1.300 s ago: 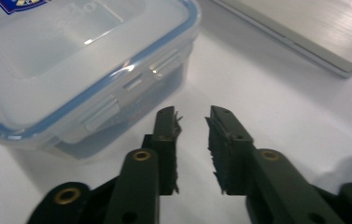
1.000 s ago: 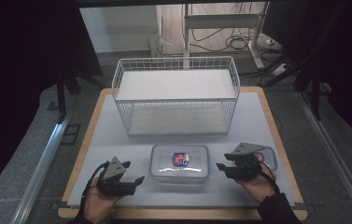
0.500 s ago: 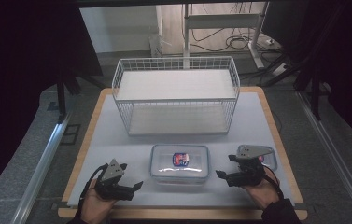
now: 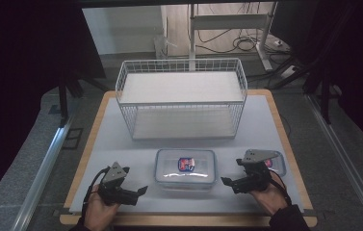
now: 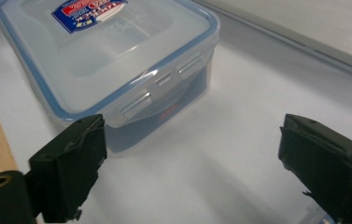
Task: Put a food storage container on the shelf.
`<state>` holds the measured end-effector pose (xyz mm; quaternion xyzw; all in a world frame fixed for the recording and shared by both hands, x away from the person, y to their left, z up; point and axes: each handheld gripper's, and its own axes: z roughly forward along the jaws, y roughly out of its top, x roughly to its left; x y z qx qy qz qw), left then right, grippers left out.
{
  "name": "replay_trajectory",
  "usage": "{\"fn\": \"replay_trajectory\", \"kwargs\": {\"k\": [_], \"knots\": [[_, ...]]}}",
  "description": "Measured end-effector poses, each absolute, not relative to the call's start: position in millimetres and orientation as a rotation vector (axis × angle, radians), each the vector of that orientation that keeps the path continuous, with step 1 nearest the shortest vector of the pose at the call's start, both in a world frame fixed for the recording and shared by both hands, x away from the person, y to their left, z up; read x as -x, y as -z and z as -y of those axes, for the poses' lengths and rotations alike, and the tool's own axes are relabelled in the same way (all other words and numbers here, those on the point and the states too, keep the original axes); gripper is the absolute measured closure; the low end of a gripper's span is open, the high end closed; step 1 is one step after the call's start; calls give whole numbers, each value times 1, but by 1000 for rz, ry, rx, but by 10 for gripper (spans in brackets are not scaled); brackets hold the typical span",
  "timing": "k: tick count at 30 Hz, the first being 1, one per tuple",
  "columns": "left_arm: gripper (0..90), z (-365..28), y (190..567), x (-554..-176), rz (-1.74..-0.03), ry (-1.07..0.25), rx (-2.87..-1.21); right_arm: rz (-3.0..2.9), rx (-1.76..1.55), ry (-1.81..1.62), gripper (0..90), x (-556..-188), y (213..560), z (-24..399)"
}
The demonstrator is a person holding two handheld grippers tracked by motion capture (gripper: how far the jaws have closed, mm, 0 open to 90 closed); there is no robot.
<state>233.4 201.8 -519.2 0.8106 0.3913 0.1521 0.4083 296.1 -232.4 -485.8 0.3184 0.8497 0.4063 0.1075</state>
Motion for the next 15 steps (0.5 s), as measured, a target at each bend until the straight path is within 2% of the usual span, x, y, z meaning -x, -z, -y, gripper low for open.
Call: {"fn": "replay_trajectory", "kwargs": {"k": [10,15], "knots": [[32,-193,508,-238,-963,-372,-2097,-2494,-941,-1219,24,-297,481,229],[35,-192,498,-248,-946,-332,-2050,-2519,-932,-1198,34,-298,477,222]]}}
